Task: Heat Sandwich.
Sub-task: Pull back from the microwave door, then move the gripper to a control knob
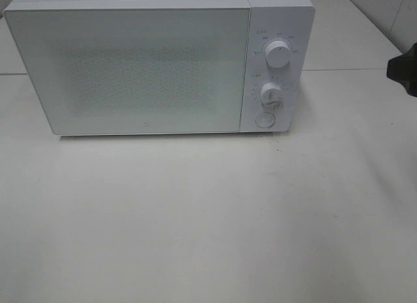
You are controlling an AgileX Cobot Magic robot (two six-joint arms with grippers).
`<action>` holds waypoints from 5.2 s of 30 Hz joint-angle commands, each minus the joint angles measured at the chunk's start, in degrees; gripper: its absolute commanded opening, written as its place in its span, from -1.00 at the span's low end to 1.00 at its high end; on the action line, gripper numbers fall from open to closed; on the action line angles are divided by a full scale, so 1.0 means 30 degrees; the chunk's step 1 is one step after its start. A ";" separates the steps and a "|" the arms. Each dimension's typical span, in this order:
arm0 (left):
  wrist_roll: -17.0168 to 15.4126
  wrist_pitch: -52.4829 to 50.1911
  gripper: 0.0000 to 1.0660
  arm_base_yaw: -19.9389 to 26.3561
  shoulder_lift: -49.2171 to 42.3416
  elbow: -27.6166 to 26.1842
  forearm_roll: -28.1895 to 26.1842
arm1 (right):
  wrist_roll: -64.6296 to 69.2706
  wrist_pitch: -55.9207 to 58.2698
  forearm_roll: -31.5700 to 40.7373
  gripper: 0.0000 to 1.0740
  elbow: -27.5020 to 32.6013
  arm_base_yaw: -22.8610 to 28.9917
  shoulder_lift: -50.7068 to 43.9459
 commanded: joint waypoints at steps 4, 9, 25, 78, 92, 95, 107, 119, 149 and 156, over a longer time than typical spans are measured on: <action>-0.0019 -0.0286 0.90 0.0115 -0.0516 0.0057 -0.0153 | -0.0038 -0.6112 0.0095 0.42 0.1757 -0.0095 0.1089; -0.0019 -0.0286 0.90 0.0115 -0.0516 0.0057 -0.0153 | -0.1585 -1.0905 0.2387 0.42 0.3533 0.0038 0.2464; -0.0019 -0.0286 0.90 0.0115 -0.0516 0.0057 -0.0153 | -0.6112 -1.8621 1.1154 0.42 0.4374 0.6360 0.7850; -0.0019 -0.0286 0.90 0.0115 -0.0516 0.0057 -0.0153 | -0.6685 -2.0550 1.4076 0.42 -0.4354 1.0275 1.8392; -0.0019 -0.0286 0.90 0.0115 -0.0516 0.0057 -0.0153 | -0.6685 -2.0684 1.4267 0.04 -0.4450 1.0294 1.8526; -0.0019 -0.0286 0.90 0.0115 -0.0516 0.0057 -0.0153 | -0.6685 -2.0760 1.4362 -0.31 -0.4450 1.0294 1.8526; -0.0019 -0.0286 0.90 0.0115 -0.0516 0.0057 -0.0153 | -0.6704 -2.1180 1.4763 -0.73 -0.4450 1.0294 1.8526; -0.0019 -0.0286 0.90 0.0115 -0.0516 0.0057 -0.0153 | -0.4641 -2.2288 1.4534 -0.70 -0.4450 1.0294 1.8526; -0.0019 -0.0286 0.90 0.0115 -0.0516 0.0057 -0.0153 | 2.0168 -2.3606 1.3827 -0.68 -0.4431 1.0294 1.8526; -0.0019 -0.0286 0.90 0.0115 -0.0516 0.0057 -0.0153 | 2.4733 -2.3606 1.4057 -0.68 -0.4431 1.0294 1.8526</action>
